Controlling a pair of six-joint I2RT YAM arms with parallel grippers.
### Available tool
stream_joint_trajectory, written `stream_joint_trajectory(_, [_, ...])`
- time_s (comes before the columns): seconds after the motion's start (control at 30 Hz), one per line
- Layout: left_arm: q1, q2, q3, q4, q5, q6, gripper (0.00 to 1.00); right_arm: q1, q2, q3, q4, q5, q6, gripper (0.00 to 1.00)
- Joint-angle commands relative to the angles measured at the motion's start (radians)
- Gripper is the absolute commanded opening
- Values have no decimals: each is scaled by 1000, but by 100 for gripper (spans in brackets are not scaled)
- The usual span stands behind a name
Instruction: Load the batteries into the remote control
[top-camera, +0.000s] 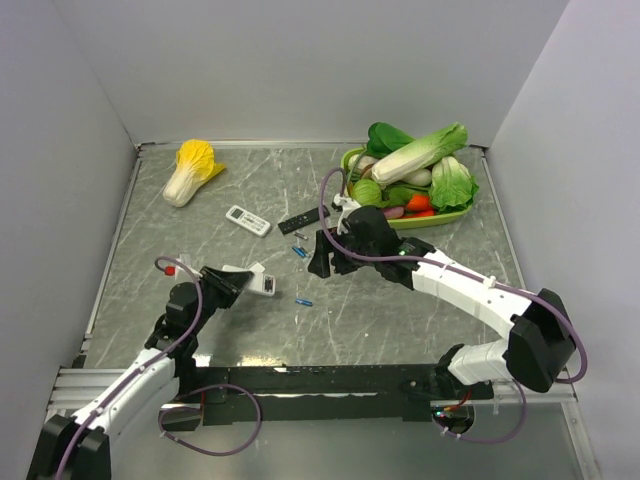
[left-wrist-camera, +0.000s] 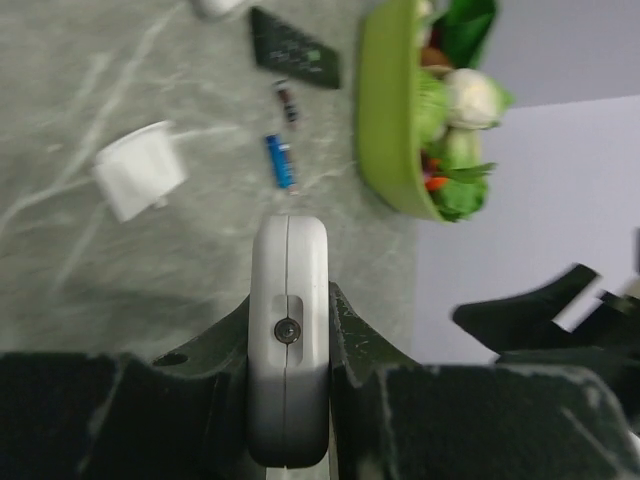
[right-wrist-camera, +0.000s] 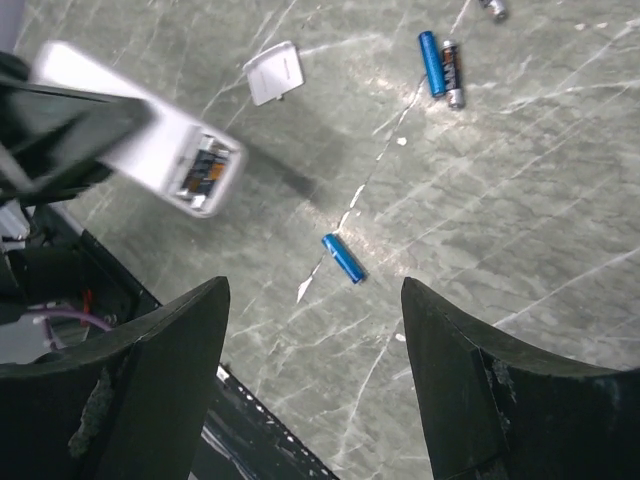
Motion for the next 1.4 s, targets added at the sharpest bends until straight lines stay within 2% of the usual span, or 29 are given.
stream_joint_trajectory(0.0, [2, 11, -44, 38, -51, 45, 20, -6, -6, -29, 24, -56, -21, 77])
stream_joint_trajectory(0.1, [2, 26, -83, 36, -59, 71, 21, -6, -26, -61, 34, -60, -8, 77])
stream_joint_trajectory(0.3, [-3, 121, -153, 122, -59, 25, 24, -4, -96, -110, 30, -65, -23, 77])
stream_joint_trajectory(0.43, [-41, 221, -135, 195, -131, 19, 25, -6, -150, -145, 10, -85, -53, 78])
stream_joint_trajectory(0.57, [-115, 384, -72, 229, -188, 7, 26, -6, -193, -174, -11, -120, -102, 78])
stream_joint_trajectory(0.73, [-145, 495, -44, 191, -237, -59, 28, -7, -263, -184, -41, -166, -136, 78])
stream_joint_trajectory(0.93, [-176, 492, -44, 85, -283, -122, 32, -7, -359, -211, -71, -178, -168, 79])
stream_joint_trajectory(1.13, [-191, 405, -48, -94, -324, -188, 50, -7, -420, -248, -45, -217, -147, 79])
stream_joint_trajectory(1.2, [-193, 388, -46, -128, -320, -224, 59, -6, -432, -256, -42, -224, -141, 79])
stream_joint_trajectory(1.37, [-208, 330, 14, -327, -320, -283, 80, -6, -460, -260, -47, -221, -144, 79])
